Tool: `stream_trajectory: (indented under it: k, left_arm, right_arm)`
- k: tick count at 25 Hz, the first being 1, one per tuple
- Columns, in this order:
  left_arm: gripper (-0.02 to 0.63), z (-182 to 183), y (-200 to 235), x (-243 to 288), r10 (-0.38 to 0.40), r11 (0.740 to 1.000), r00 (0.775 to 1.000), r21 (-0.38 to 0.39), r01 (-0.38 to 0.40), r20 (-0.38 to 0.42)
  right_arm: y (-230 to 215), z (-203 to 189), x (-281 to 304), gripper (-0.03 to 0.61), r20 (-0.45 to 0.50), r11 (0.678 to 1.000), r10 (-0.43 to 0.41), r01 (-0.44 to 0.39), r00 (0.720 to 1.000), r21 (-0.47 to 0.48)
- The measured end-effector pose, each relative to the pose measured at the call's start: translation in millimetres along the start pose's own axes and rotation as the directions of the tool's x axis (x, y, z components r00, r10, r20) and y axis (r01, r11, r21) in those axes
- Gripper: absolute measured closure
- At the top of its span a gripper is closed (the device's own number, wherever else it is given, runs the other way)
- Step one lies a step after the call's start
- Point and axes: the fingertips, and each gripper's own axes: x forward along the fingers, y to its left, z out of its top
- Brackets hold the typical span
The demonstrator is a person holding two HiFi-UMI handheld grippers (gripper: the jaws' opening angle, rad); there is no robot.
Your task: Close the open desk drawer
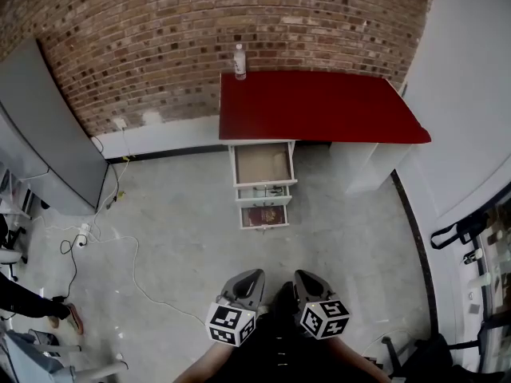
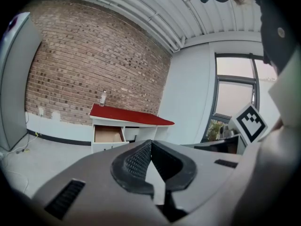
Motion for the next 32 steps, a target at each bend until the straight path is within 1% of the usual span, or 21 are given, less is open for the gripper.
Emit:
stream_trajectory:
  k: [4, 7, 10, 14, 18, 24, 32]
  left_arm:
    - [0.604, -4, 11, -3, 0.042, 0.999, 0.999, -0.028, -0.041, 0.013]
    - [0.604, -3, 20, 0, 0.061, 0.997, 0.998, -0.04, -0.06, 0.016]
    - [0.604, -1, 24, 5, 0.066, 0.997, 0.998, -0.042, -0.066, 0.011]
    - [0.604, -3, 25, 15, 0.065, 0.997, 0.998, -0.047, -0.066, -0.005]
    - [0.604, -3, 26, 29, 0.057, 0.998, 0.998, -0.039, -0.058, -0.02]
    - [0.604, 6, 42, 52, 0.077, 0.996, 0.997, -0.042, -0.078, -0.031]
    - [0.604, 25, 65, 104, 0.088, 0.995, 0.995, -0.052, -0.091, -0.046]
  right_arm:
    - [-4, 1, 5, 0.566, 0.0, 1.0, -0.003, 0.004, 1.0, -0.03]
    - [-11, 6, 8, 0.566, 0.007, 1.0, -0.019, 0.019, 1.0, -0.018]
    - [-13, 9, 13, 0.566, 0.001, 1.0, -0.016, 0.016, 1.0, -0.015]
    - [-10, 13, 23, 0.566, -0.005, 0.999, 0.009, -0.009, 1.0, -0.031]
    - [-14, 17, 35, 0.566, -0.012, 0.998, 0.026, -0.026, 1.0, -0.056]
    - [-34, 35, 57, 0.566, -0.007, 1.0, 0.017, -0.017, 1.0, -0.024]
    - [-68, 68, 96, 0.566, 0.0, 1.0, 0.018, -0.018, 1.0, -0.023]
